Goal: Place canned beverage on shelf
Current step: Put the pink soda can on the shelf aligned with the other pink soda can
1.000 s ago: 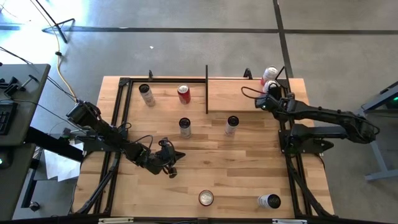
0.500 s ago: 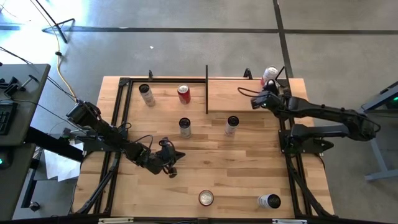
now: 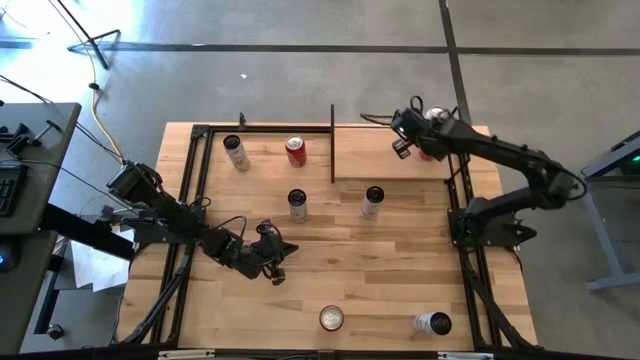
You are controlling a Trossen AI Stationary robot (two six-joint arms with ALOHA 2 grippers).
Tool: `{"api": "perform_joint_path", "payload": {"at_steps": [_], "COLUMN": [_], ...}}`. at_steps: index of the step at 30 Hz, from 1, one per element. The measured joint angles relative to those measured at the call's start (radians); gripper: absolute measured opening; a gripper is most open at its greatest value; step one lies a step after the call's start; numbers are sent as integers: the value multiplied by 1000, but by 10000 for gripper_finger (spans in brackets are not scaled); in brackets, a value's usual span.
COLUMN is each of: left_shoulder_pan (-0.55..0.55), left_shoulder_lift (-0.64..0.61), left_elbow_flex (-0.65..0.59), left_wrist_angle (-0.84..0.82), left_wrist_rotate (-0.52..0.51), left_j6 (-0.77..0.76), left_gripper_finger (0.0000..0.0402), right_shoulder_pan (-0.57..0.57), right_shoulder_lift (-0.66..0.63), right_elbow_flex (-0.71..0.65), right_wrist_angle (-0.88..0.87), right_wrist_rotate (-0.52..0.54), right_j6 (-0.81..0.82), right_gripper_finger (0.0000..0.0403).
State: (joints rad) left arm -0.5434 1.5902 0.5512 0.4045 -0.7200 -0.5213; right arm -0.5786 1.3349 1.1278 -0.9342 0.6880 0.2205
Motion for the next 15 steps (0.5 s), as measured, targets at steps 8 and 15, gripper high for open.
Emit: {"api": "perform_joint_path", "payload": {"at_steps": [8, 15], "left_shoulder_pan": [0, 0], "left_shoulder_lift": [0, 0], "left_elbow_flex": [0, 0], "left_wrist_angle": [-32, -39], "left_wrist_rotate": [4, 4], "left_j6": [-21, -25], "left_gripper_finger": [7, 7], "right_shoulder_pan": [-58, -93], "right_shoulder_lift": [168, 213], "right_elbow_flex": [127, 134], "right_wrist_angle": [-169, -245], "right_wrist_rotate": [-54, -57], "right_j6": [-34, -38], "right_gripper_finger": [0, 0]}}
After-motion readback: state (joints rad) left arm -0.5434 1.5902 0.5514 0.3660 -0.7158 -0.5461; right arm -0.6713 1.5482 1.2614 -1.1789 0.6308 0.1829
